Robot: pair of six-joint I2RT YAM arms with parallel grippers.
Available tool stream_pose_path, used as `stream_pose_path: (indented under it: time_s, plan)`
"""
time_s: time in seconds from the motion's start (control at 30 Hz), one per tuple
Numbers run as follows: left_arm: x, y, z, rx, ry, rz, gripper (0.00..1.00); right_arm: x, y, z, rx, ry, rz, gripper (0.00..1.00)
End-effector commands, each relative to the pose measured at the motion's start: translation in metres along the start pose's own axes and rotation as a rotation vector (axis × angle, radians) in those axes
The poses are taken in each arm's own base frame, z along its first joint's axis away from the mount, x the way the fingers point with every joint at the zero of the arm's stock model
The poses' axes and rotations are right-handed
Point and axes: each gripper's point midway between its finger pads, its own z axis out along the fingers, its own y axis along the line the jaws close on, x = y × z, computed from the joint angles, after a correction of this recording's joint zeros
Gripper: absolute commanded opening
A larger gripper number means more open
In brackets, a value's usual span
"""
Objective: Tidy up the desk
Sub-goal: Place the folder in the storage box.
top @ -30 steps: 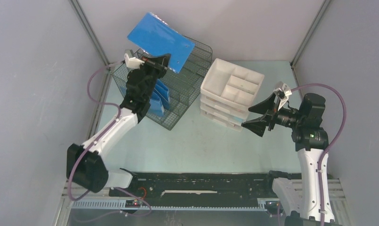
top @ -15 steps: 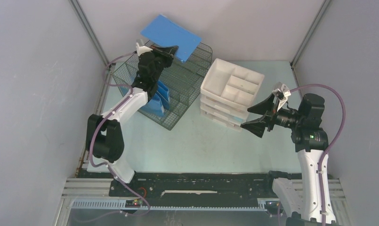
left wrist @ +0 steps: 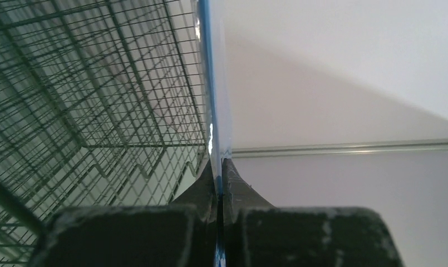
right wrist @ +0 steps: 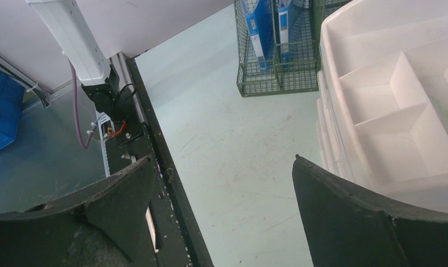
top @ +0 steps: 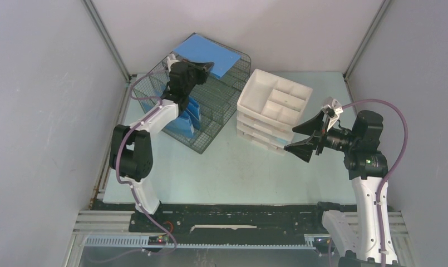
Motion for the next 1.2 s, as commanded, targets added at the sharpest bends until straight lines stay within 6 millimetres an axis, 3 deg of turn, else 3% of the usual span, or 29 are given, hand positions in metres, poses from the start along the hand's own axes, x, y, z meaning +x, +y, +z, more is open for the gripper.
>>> stream_pose_path:
  time_s: [0.0, 0.27, 0.43, 0.7, 0.83, 1.17]
  plan:
    - [-0.014, -0.019, 0.004, 0.04, -0.014, -0.068, 0.0, -0.003, 0.002, 0.0, 0.0, -0.008, -0.027, 1.0]
    - [-0.014, -0.005, 0.013, 0.004, -0.006, -0.104, 0.02, -0.003, 0.004, 0.001, -0.008, -0.006, -0.031, 1.0]
    - [-0.015, -0.001, 0.017, -0.019, 0.006, -0.112, 0.4, -0.002, 0.004, 0.001, -0.008, -0.005, -0.032, 1.0]
    - [-0.016, -0.012, 0.005, -0.052, 0.028, -0.082, 0.67, -0.002, 0.004, 0.001, -0.006, -0.005, -0.033, 1.0]
    - [-0.019, -0.017, -0.006, -0.088, 0.023, -0.07, 0.76, -0.002, 0.004, 0.001, -0.004, -0.005, -0.033, 1.0]
    - [-0.021, -0.021, -0.037, -0.183, 0.03, -0.058, 0.87, -0.002, 0.005, 0.001, -0.008, -0.004, -0.038, 1.0]
